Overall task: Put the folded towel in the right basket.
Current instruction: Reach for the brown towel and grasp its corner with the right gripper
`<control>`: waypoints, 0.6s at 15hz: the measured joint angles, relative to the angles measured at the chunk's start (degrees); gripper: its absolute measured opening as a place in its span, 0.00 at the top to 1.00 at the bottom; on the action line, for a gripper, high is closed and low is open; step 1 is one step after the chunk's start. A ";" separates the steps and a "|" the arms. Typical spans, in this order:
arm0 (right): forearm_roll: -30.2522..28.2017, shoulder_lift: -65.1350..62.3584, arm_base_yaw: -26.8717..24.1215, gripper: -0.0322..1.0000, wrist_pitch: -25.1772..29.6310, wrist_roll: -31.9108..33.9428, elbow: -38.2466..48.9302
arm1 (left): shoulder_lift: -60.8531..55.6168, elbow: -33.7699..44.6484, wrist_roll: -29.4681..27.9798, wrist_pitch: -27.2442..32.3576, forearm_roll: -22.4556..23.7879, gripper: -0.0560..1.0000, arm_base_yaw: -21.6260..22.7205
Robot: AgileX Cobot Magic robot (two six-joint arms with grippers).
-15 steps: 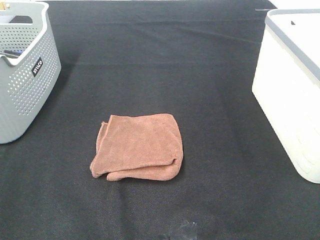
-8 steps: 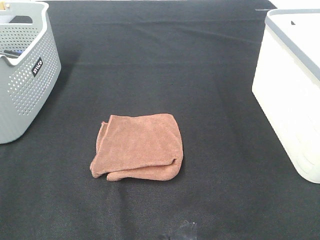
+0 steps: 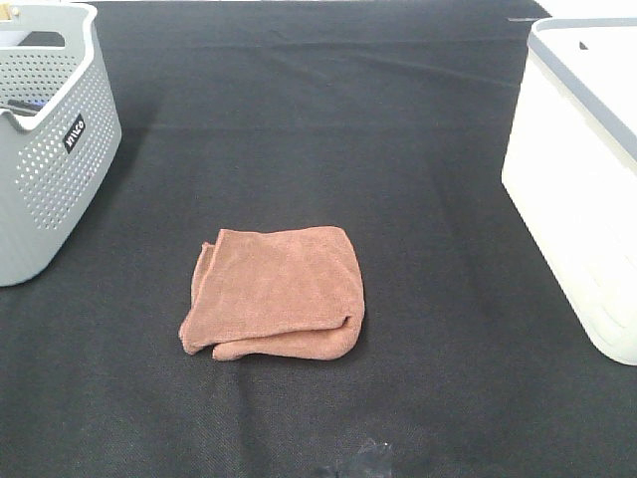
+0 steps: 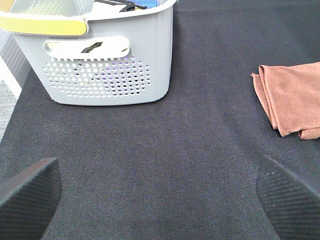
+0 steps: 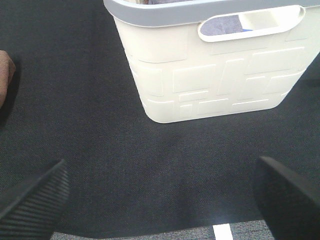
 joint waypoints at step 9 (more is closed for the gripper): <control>0.00 0.00 0.00 0.04 -0.06 0.00 0.00 | 0.00 0.00 0.00 0.00 0.00 0.01 0.00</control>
